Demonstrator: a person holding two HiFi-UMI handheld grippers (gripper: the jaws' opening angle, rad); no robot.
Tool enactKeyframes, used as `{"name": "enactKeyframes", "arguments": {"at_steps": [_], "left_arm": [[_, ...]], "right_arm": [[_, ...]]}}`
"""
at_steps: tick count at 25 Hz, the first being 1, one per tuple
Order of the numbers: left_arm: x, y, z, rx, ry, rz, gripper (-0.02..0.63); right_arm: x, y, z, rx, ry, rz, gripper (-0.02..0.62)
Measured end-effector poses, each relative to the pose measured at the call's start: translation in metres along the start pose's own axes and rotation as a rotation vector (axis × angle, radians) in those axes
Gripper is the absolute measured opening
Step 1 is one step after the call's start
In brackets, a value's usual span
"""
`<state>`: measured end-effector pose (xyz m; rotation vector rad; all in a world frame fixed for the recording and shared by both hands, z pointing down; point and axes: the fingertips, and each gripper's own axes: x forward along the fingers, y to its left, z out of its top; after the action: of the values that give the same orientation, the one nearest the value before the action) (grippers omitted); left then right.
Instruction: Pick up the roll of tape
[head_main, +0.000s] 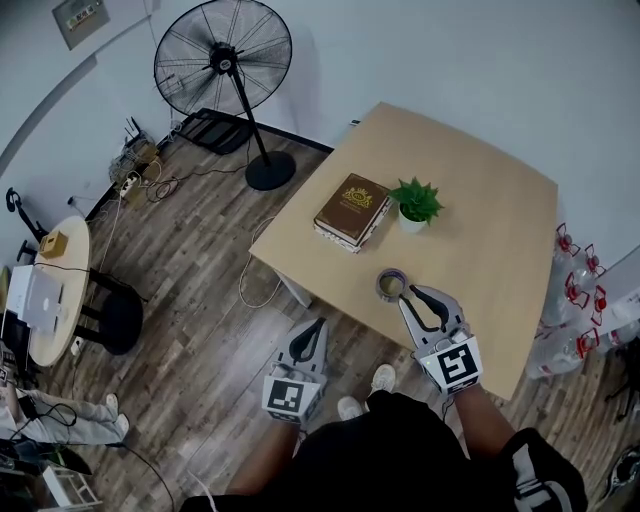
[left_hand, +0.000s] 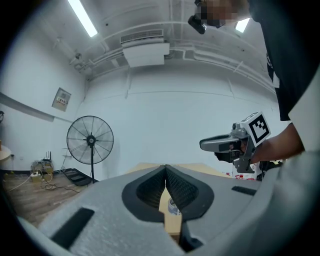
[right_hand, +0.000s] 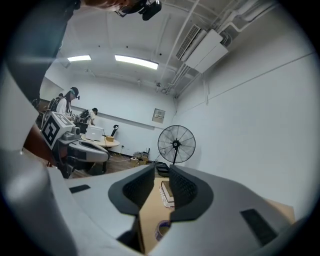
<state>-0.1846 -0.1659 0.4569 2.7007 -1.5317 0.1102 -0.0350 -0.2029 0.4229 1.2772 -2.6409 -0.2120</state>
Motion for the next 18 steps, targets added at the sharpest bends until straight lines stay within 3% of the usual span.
{"name": "enactKeyframes", "arguments": {"at_steps": [4, 8, 13, 18], "left_arm": [[0.028, 0.004, 0.003, 0.005, 0.004, -0.011, 0.005], [0.054, 0.006, 0.003, 0.006, 0.010, -0.007, 0.005], [0.077, 0.008, -0.005, 0.005, 0.034, 0.010, 0.005], [0.095, 0.008, -0.015, -0.002, 0.068, 0.038, 0.006]], "right_arm": [[0.019, -0.015, -0.017, 0.008, 0.061, 0.032, 0.172], [0.037, -0.026, -0.043, -0.056, 0.149, 0.089, 0.261], [0.056, -0.033, -0.084, -0.216, 0.274, 0.162, 0.322], [0.071, -0.035, -0.133, -0.469, 0.401, 0.227, 0.344]]}}
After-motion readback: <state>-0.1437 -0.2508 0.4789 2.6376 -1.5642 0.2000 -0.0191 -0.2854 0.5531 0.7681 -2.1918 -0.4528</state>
